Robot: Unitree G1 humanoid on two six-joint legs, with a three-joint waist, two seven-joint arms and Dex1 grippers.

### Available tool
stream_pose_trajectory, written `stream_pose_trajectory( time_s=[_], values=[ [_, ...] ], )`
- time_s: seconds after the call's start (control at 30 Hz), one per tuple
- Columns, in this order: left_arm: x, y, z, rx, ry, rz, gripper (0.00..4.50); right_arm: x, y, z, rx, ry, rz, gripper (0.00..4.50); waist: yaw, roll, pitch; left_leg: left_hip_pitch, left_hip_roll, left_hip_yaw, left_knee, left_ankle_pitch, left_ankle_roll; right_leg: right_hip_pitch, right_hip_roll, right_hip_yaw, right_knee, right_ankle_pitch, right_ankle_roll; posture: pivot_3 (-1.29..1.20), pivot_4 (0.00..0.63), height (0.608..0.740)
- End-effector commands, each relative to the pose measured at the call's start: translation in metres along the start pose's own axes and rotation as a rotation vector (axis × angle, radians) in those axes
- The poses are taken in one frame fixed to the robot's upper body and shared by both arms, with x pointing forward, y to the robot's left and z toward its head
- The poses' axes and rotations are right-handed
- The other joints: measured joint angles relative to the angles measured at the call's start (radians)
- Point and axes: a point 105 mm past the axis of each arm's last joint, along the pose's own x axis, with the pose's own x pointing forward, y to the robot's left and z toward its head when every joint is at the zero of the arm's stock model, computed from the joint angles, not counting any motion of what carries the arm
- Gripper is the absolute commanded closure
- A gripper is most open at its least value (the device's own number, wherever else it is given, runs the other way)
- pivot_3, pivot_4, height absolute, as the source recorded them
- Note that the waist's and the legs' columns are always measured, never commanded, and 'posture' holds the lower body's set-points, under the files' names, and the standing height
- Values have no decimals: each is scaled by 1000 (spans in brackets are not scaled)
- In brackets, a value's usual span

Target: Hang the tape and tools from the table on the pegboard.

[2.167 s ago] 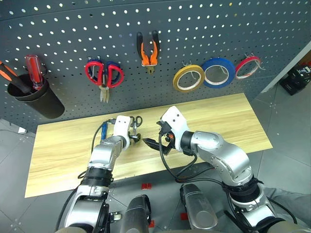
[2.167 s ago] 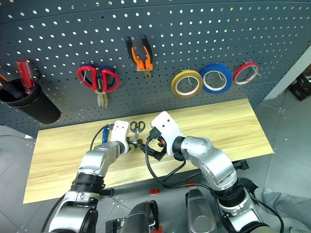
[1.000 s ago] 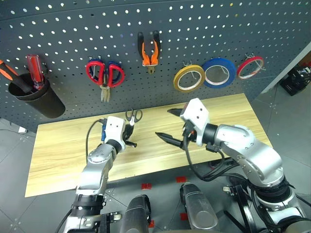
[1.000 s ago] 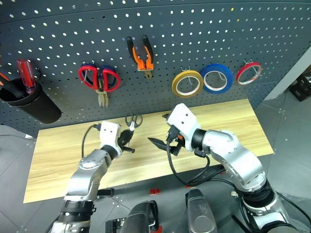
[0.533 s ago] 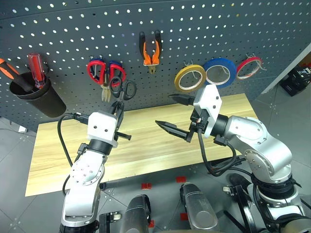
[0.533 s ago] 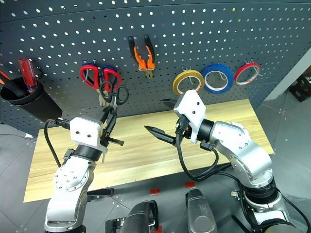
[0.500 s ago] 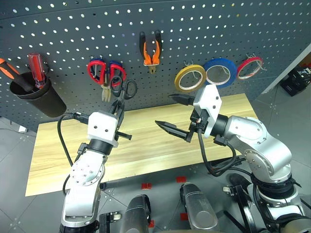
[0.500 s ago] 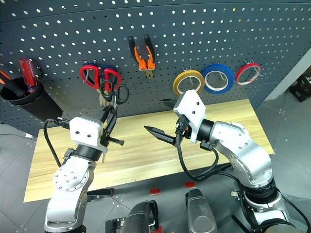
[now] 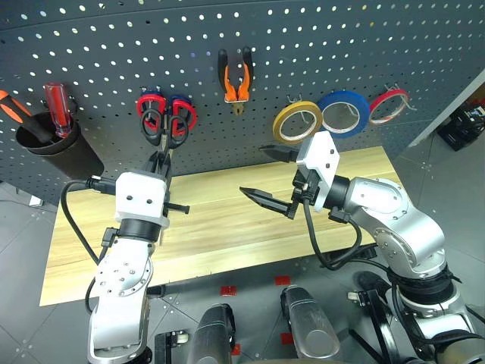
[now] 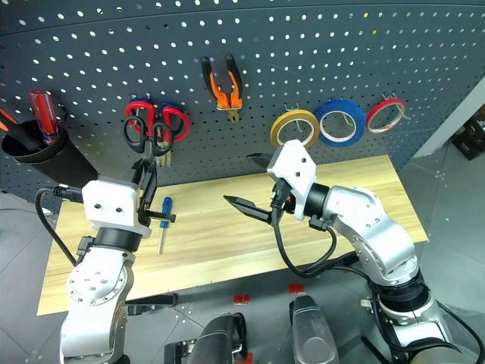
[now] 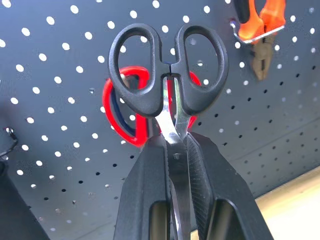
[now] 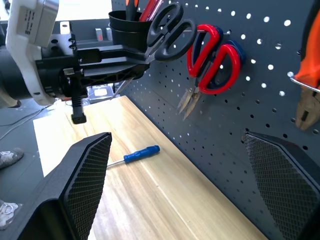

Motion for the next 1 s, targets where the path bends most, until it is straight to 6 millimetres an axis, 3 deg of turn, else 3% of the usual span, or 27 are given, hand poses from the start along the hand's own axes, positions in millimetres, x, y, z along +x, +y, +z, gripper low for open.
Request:
stream_pose_trajectory(
  time_s=[0.03,0.13,0.5,0.77,0.87,0.9,1.0],
  values=[
    [12,2,5,11,-39,4,4273,3,3,15,-51,-54,26,0,5,0,0,0,0,0,0,0,0,0,0,0,0,0,0,-228,275,740],
    [20,3,2,9,-33,13,4273,5,3,15,-58,-53,36,0,7,0,0,0,0,0,0,0,0,0,0,-1,0,0,0,-242,279,740],
    [19,3,-18,-41,52,44,4273,6,-1,14,-72,-49,42,0,7,0,0,0,0,0,0,0,0,0,0,-1,0,0,0,-242,281,740],
    [18,2,-31,-66,112,19,1801,6,1,10,-68,-36,40,0,7,0,0,0,0,-1,0,0,0,0,0,-1,0,0,0,-246,281,740],
    [12,10,-61,-109,263,64,934,7,1,2,-57,13,23,0,7,0,0,0,0,-1,0,0,0,0,0,0,0,0,0,-244,280,740],
    [6,11,-81,-167,359,55,663,8,4,-4,-48,40,28,0,7,0,0,0,0,-1,0,0,0,0,0,-1,0,0,0,-244,280,740],
    [-9,12,-118,-221,525,-3,663,13,13,-20,-7,138,35,0,5,0,0,0,1,-1,0,0,0,-1,1,-1,0,0,0,-237,283,740]
  ],
)
